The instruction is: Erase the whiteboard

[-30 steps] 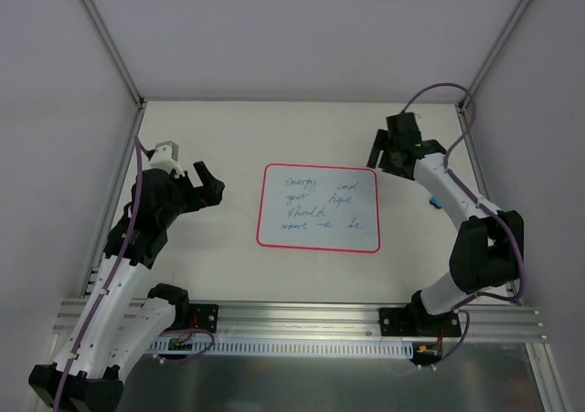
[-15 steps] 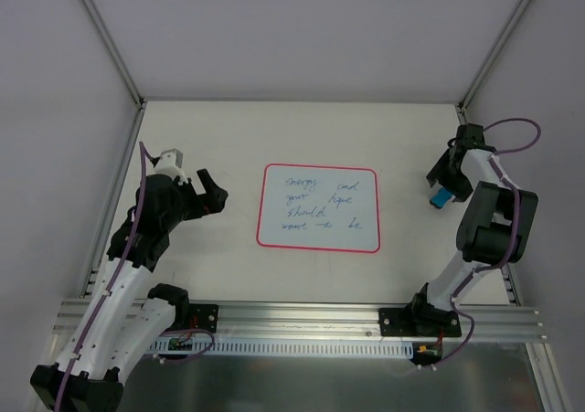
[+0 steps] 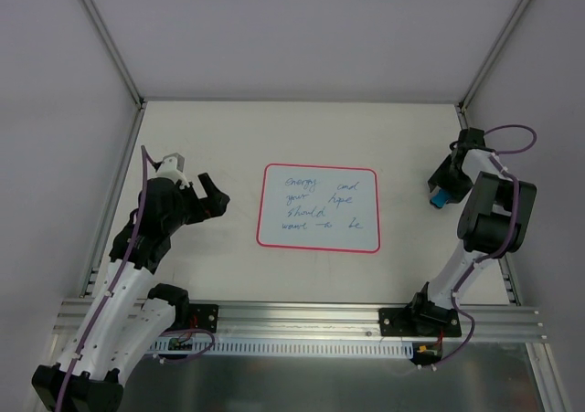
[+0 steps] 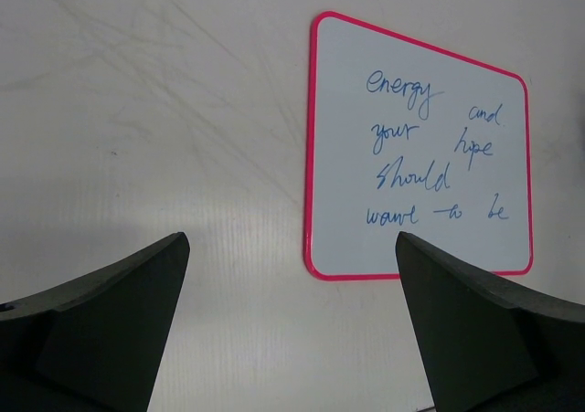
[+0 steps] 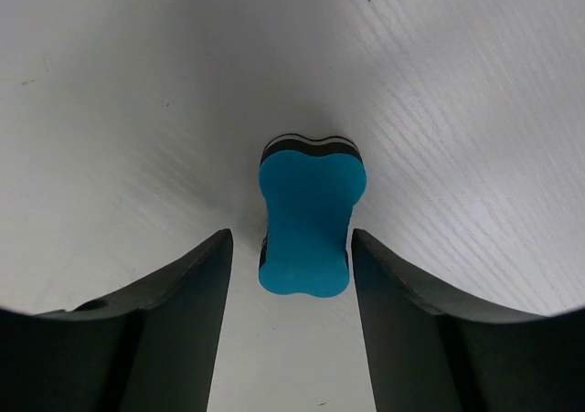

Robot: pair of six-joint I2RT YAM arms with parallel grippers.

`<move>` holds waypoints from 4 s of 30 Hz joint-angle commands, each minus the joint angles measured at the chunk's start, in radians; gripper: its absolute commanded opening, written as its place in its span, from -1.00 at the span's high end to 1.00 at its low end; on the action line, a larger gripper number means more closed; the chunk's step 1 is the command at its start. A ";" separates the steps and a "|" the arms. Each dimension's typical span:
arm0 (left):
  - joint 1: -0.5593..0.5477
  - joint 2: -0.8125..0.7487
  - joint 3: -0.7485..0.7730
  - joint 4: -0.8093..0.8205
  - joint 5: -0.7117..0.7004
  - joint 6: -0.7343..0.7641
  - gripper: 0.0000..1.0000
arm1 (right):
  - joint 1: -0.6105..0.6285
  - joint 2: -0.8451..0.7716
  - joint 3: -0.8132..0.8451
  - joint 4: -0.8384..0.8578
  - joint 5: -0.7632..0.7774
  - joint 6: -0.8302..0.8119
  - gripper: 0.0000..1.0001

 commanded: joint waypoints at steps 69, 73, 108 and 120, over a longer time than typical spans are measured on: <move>-0.249 1.229 0.373 0.064 -0.159 -0.061 1.00 | 1.046 -0.469 -0.362 0.096 0.211 0.153 0.60; -0.261 1.110 0.182 0.061 -0.153 -0.149 1.00 | 1.044 -0.457 -0.332 0.094 0.213 0.119 0.60; -0.303 1.011 0.049 0.081 -0.095 -0.273 1.00 | 1.199 0.296 0.263 0.085 -0.006 0.100 0.81; -0.301 1.000 0.031 0.083 -0.121 -0.285 1.00 | 1.058 0.186 0.088 0.087 0.119 0.176 0.88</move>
